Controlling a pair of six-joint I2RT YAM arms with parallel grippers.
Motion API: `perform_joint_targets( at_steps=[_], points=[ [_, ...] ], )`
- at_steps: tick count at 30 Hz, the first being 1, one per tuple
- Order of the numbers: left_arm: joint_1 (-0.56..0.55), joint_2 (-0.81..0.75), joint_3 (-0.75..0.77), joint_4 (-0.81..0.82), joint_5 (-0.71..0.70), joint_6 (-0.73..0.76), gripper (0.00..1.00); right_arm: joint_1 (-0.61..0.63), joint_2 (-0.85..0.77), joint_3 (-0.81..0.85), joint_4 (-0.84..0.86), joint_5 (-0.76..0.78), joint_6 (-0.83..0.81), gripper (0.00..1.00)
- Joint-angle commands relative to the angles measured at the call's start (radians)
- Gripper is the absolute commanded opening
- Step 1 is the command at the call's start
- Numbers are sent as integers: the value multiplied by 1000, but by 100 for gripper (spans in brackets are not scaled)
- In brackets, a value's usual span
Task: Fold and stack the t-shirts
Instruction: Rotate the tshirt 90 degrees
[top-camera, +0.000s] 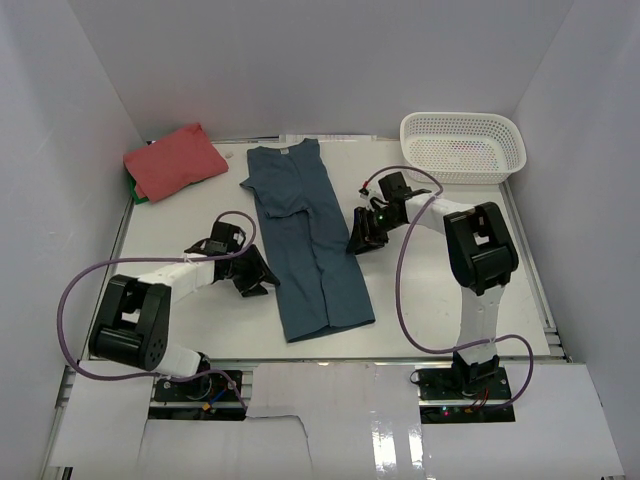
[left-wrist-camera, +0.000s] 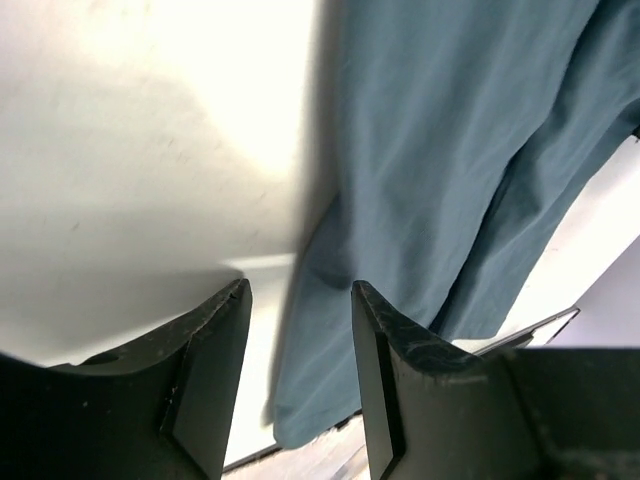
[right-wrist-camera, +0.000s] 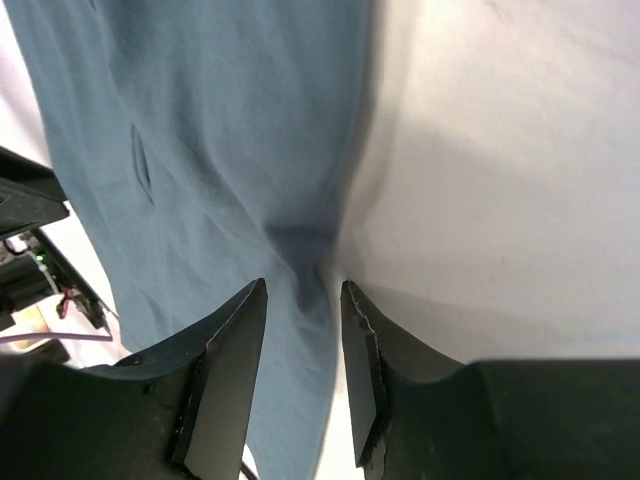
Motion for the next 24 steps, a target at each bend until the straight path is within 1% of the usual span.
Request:
perform_joint_targets(
  at_steps=[1,4,9,10,13,16,20,24],
  points=[
    [-2,-40,-52,-110,-39,0,57,-7,-42,-51,-46,98,-51,43],
    [-10,-92,-90,-124,7,-17,57,-7,-82,-102,-46,92,-60,43],
    [-87,-183,-129,-152,-3,-72,57,-7,-184,-235,-41,87,-76,43],
    [-99,-201,-142,-153,-6,-98,57,-7,-227,-292,-40,87,-79,43],
    [-154,-223,-173,-141,-15,-149,57,-7,-310,-370,-25,84,-74,43],
    [-212,-228,-205,-112,-18,-190,57,-6,-379,-497,3,48,-51,44],
    [-249,-215,-225,-68,-15,-227,57,-3,-441,-594,41,31,-37,46],
    [-274,-203,-227,-49,-19,-245,57,5,-470,-654,60,14,-23,46]
  ],
)
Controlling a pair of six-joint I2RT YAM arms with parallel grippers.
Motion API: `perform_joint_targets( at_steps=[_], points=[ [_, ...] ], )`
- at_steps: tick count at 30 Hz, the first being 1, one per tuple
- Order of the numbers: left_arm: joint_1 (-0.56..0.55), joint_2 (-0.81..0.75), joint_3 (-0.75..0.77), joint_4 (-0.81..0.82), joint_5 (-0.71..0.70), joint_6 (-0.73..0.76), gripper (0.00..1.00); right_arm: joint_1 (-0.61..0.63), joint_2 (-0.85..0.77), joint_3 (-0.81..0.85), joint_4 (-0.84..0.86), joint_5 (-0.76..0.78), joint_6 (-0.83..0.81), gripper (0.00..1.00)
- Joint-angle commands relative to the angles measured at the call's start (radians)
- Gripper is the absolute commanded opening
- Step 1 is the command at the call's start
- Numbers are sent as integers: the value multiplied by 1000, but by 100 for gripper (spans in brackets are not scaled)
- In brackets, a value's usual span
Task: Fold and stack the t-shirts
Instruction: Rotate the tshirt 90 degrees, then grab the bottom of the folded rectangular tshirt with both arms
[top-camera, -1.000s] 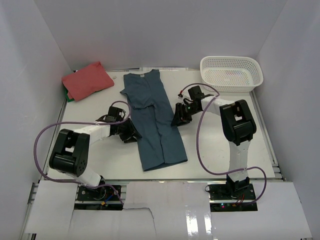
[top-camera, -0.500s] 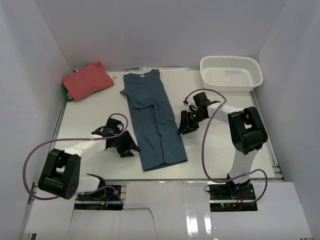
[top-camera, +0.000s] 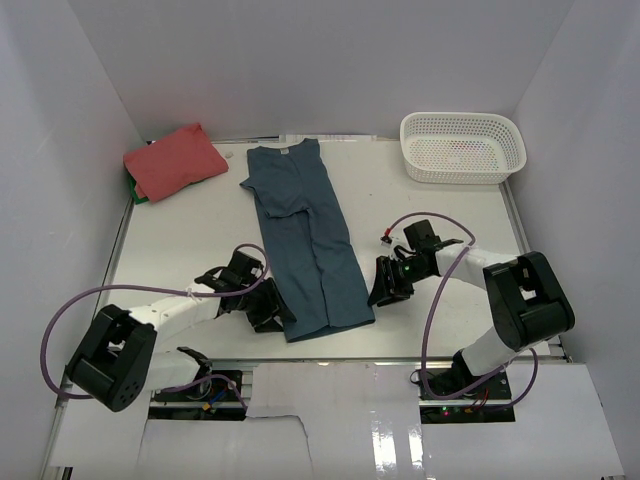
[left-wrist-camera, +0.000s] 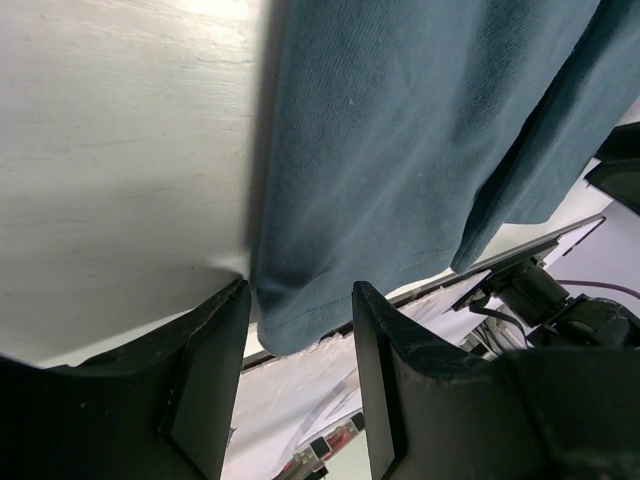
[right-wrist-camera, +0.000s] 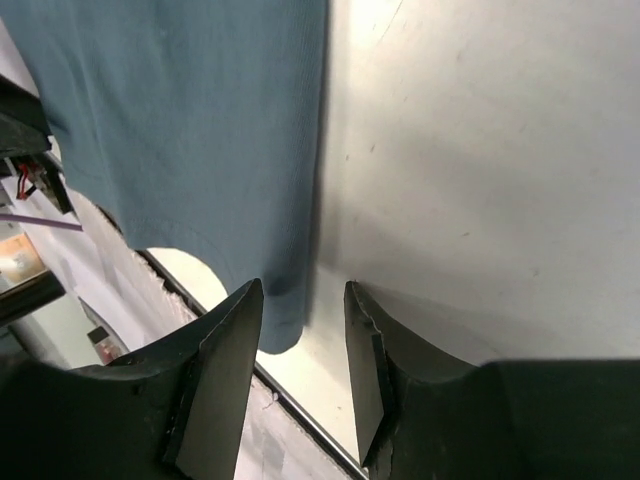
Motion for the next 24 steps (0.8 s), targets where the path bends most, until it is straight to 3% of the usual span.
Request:
perform_joint_targets(
  at_steps=[1,8,16,22,24],
  points=[
    [-24,20,-28,5,-55,-22,57,9,-10,-60,12,24,-2,46],
    [-56,52,-32,14,-47,-34,57,40,-21,-95,27,-2,17,45],
    [-74,-24,-120,8,-16,-69,57,54,-37,-108,21,-14,24,41],
    [-88,-95,-164,-26,-8,-89,57,54,-18,-123,45,-28,32,8],
    [-90,-104,-172,-31,-8,-91,57,54,-10,-126,56,-34,32,8]
  ],
)
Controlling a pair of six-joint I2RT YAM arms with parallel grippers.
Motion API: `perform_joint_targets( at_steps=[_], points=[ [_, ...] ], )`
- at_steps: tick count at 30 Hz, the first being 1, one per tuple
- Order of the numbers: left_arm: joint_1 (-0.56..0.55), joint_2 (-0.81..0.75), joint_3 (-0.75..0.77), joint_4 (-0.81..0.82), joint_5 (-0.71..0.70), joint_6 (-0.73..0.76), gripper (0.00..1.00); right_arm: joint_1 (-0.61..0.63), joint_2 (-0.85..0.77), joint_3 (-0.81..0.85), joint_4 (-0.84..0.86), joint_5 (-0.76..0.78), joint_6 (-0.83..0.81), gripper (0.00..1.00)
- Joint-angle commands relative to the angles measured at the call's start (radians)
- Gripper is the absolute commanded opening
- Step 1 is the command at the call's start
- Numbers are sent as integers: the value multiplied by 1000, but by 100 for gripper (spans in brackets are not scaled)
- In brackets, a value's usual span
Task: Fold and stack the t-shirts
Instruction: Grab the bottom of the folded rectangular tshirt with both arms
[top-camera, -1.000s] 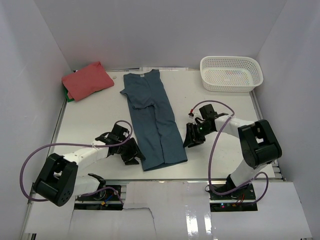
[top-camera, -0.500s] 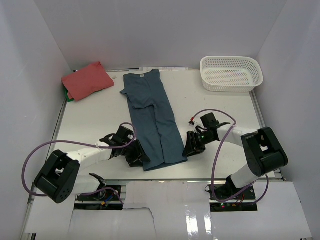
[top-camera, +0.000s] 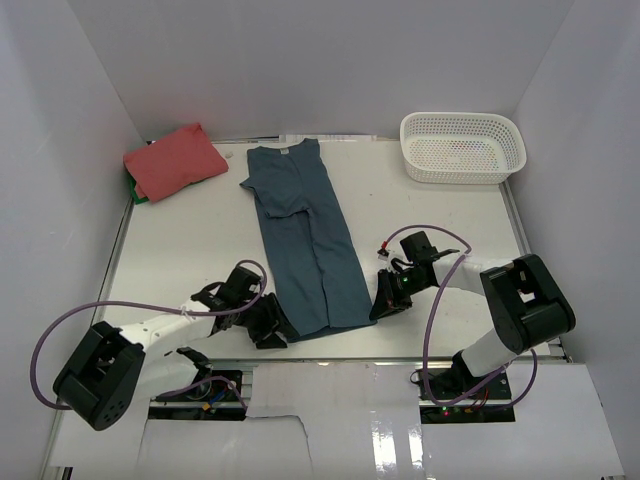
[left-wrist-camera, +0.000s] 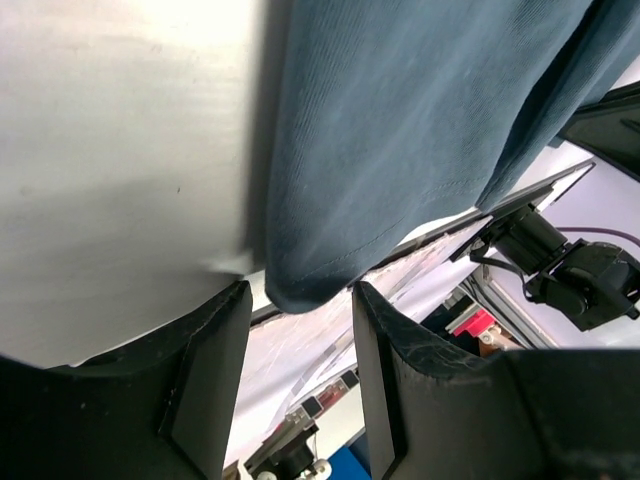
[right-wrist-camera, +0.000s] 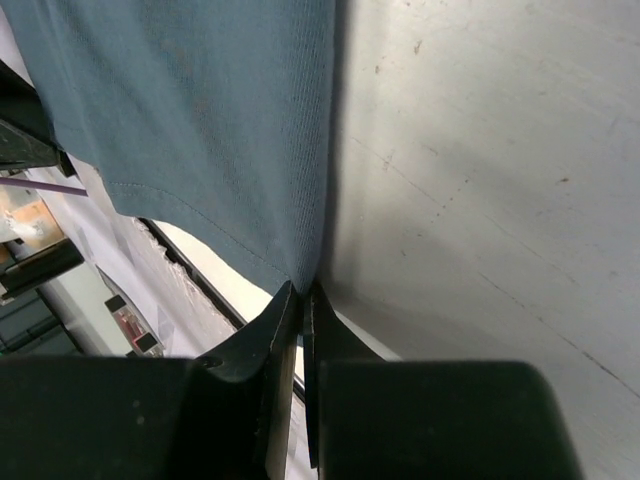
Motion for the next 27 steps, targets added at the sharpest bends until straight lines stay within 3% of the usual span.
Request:
perform_joint_targets(
  at_steps=[1,14,27],
  points=[
    [-10,-1,-57,-96,-91,11,57,8,19,-22,15,27,-14,8],
    [-10,94,-57,-27,-146,14,54,9,6,-23,16,22,-5,8],
    [-10,-64,-91,-114,-278,-87,52,9,1,-17,15,15,-5,8]
  ],
)
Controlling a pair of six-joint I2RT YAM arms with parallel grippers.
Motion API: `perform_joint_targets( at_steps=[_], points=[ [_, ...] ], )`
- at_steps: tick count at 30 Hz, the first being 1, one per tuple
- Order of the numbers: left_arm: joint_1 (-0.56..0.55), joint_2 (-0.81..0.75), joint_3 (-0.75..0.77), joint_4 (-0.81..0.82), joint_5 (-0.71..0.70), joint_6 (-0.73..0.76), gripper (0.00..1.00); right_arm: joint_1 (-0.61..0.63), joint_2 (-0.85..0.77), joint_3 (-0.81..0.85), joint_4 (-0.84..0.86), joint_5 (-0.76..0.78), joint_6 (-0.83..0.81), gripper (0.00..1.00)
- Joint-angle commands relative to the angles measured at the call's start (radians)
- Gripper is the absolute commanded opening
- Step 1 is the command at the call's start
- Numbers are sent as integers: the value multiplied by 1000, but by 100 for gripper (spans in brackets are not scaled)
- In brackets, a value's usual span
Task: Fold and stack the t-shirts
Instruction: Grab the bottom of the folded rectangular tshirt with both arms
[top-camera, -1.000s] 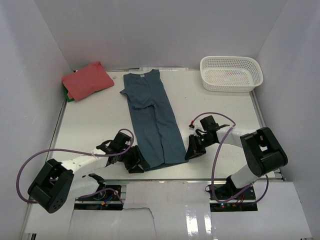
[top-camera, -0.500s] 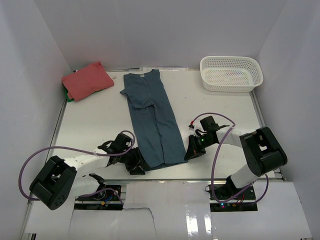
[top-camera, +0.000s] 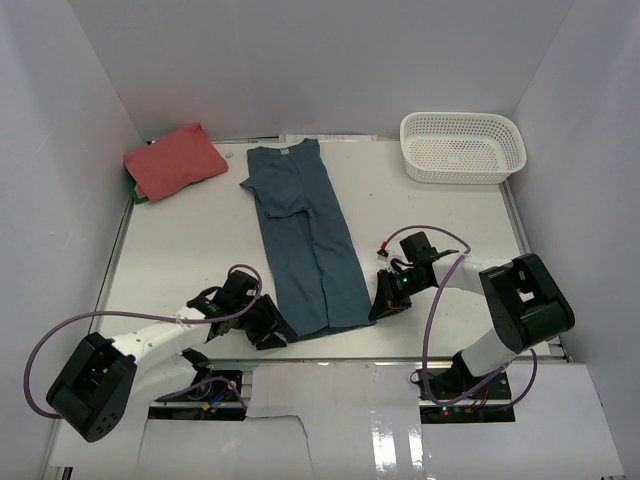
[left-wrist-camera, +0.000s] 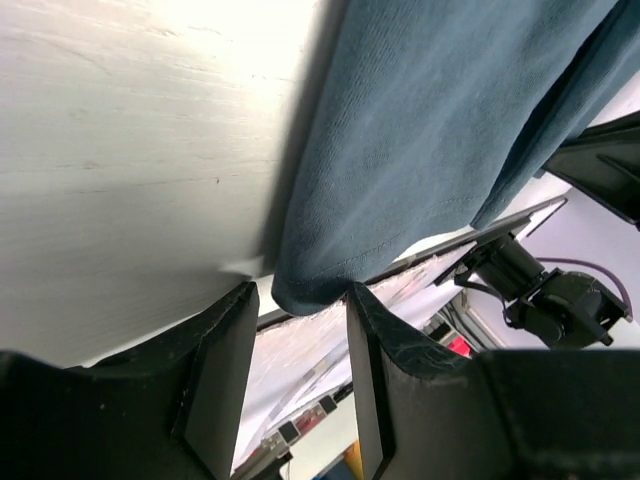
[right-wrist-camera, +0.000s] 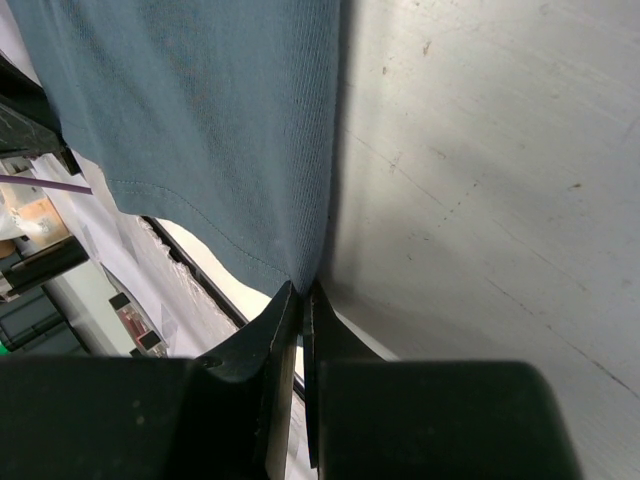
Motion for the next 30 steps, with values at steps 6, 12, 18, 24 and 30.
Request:
perform_joint_targets(
  at_steps=[6,12,18,24,30],
  points=[
    [-1,31,-21,-120,-261,-8,48,9,-15,-12,2,27,-8,8],
    [-1,45,-24,-84,-290,-28,43,9,-20,-15,0,24,-9,8],
    [-1,62,-44,-57,-273,-28,12,9,-26,-18,2,21,-9,8],
    [-1,76,-42,-60,-246,4,0,9,-36,-29,-3,28,-11,8],
    [-1,113,-18,-67,-238,21,0,9,-52,-57,20,24,4,8]
  ],
)
